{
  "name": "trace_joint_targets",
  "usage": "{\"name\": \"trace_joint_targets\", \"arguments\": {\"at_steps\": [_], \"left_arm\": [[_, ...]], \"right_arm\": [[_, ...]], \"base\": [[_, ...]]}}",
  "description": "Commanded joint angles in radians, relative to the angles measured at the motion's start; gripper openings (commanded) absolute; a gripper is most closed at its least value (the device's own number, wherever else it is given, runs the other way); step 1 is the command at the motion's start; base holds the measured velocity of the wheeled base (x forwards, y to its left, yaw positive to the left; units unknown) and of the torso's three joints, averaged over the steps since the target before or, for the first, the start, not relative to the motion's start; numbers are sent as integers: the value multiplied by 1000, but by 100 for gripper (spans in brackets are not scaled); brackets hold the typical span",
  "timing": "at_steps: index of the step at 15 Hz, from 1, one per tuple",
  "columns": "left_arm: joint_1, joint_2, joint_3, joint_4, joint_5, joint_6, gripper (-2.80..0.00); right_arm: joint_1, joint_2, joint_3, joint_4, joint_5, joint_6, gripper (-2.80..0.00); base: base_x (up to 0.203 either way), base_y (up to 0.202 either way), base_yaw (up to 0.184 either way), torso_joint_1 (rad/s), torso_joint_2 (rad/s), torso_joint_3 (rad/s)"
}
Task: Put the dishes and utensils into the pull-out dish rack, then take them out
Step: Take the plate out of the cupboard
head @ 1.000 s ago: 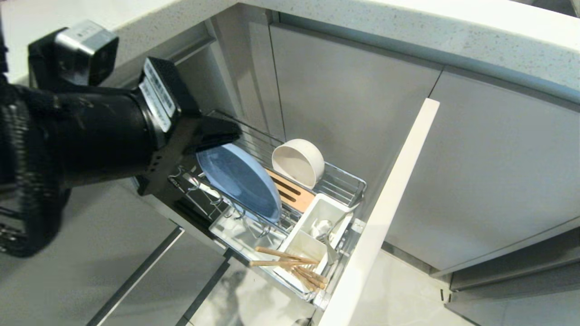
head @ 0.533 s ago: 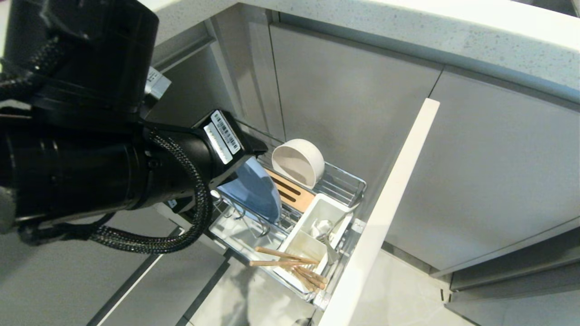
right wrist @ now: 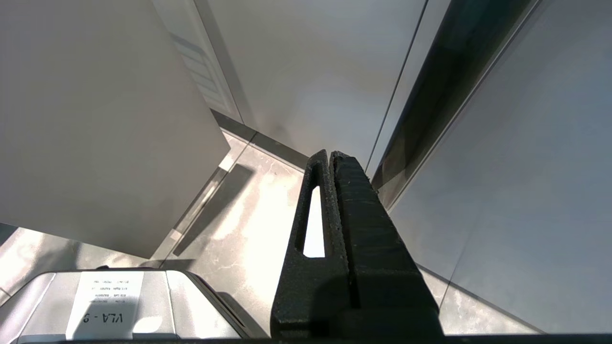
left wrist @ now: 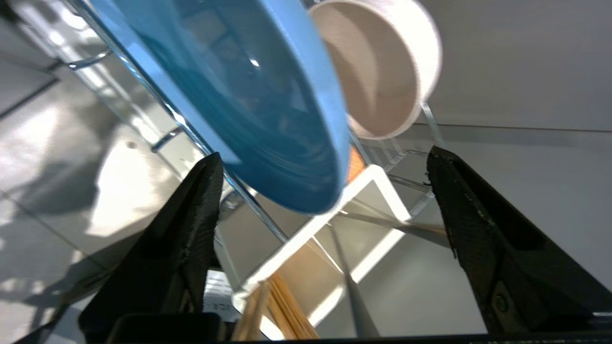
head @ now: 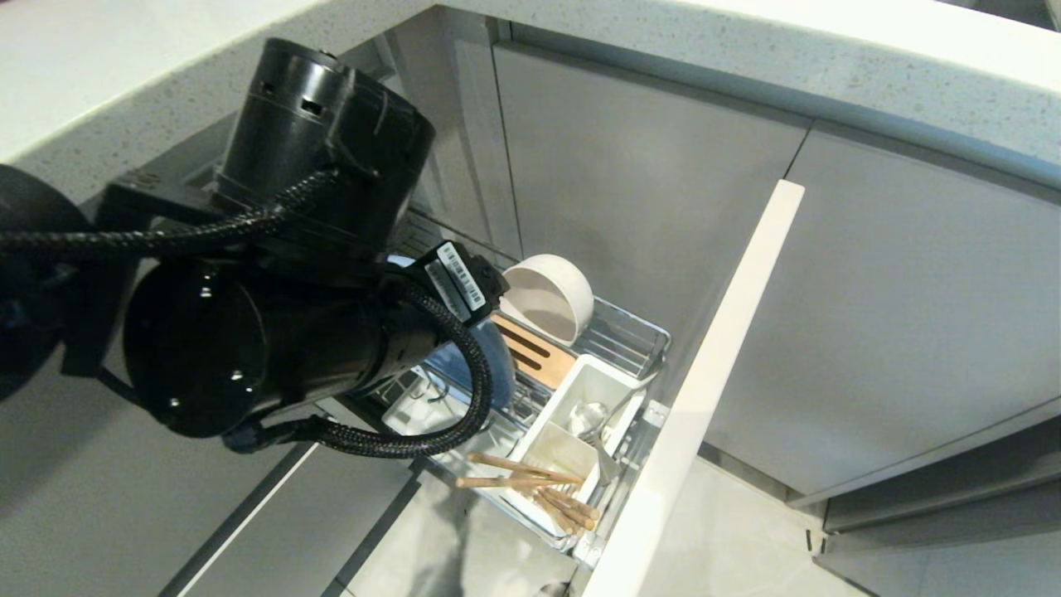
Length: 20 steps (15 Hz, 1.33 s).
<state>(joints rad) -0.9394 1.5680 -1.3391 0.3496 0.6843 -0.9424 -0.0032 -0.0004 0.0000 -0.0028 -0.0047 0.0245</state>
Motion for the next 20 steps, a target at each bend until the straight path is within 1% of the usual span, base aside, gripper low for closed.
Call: {"name": "trace_joint_targets", "arguments": {"at_steps": [1,3,7,10,12,17,18,20], "left_arm": [[6,50,0,2,24,-6,0],[30,73,-4,0,48,-4,0],[74,104,-20,-11,54,-5,0],[80,112,-23,-26,54,-6,0],[81,127,-20,-57,54,-4,0],[85,145,-25,-73,54,1,0],[85,145,-25,-73,54,2,-280],[83,147,-26,-73,54,4,-280]], "right_arm": [[0,-3,2,0,0,0,-280],[0,-4,2,0,0,0,-280],[0,-3,2,0,0,0,-280],[0,-4,2,0,0,2,-280],[0,-4,2,0,0,1,-280],[0,-4,2,0,0,1,-280],[0,-4,2,0,0,0,-280],[0,-4,2,0,0,0,-280]], "base": [[0,0,0,0,0,0],[0,0,0,0,0,0],[0,0,0,0,0,0],[0,0,0,0,0,0],[0,0,0,0,0,0],[0,0,0,0,0,0],[0,0,0,0,0,0],[0,0,0,0,0,0]]}}
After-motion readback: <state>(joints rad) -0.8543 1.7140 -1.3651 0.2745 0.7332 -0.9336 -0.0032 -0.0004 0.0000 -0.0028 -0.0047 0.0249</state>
